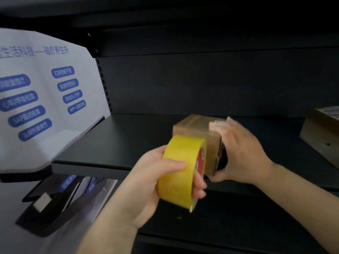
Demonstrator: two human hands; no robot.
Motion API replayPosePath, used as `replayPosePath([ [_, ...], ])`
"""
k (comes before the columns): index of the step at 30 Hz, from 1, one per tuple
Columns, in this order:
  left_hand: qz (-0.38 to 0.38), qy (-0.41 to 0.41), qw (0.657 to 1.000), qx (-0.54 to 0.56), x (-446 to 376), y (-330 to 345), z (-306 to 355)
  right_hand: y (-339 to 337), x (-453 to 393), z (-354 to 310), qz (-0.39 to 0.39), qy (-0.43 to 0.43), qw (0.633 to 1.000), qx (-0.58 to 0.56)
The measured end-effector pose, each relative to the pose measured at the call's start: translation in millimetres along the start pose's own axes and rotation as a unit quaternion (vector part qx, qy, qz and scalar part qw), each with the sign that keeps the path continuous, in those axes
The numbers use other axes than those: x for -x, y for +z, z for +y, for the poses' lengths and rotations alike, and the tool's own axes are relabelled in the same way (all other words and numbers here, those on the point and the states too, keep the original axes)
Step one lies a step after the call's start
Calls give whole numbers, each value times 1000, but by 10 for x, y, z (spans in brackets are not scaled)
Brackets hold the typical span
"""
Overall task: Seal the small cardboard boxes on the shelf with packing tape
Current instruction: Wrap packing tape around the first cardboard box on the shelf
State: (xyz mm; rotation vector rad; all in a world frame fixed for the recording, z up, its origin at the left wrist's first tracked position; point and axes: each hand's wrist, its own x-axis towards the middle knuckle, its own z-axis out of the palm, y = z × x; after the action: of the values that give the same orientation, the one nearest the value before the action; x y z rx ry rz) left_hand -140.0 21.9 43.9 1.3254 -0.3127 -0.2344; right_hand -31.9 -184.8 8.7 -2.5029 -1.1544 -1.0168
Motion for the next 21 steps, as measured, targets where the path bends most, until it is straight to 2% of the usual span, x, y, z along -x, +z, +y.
replayPosePath([
  [3, -15, 15, 999, -40, 21, -5, 122, -206, -251, 103, -19, 191, 976, -104],
  [5, -5, 24, 999, -27, 56, 14, 162, -265, -355, 222, -38, 239, 960, -142],
  [9, 29, 25, 999, -23, 67, 103, 107, -184, -429, 254, -41, 242, 941, -234],
  [13, 62, 23, 998, -7, 16, 139, 21, -67, -402, 230, -10, 256, 903, -344],
  [21, 91, 14, 995, -50, -32, 169, -150, 131, -334, 182, 61, 231, 902, -359],
])
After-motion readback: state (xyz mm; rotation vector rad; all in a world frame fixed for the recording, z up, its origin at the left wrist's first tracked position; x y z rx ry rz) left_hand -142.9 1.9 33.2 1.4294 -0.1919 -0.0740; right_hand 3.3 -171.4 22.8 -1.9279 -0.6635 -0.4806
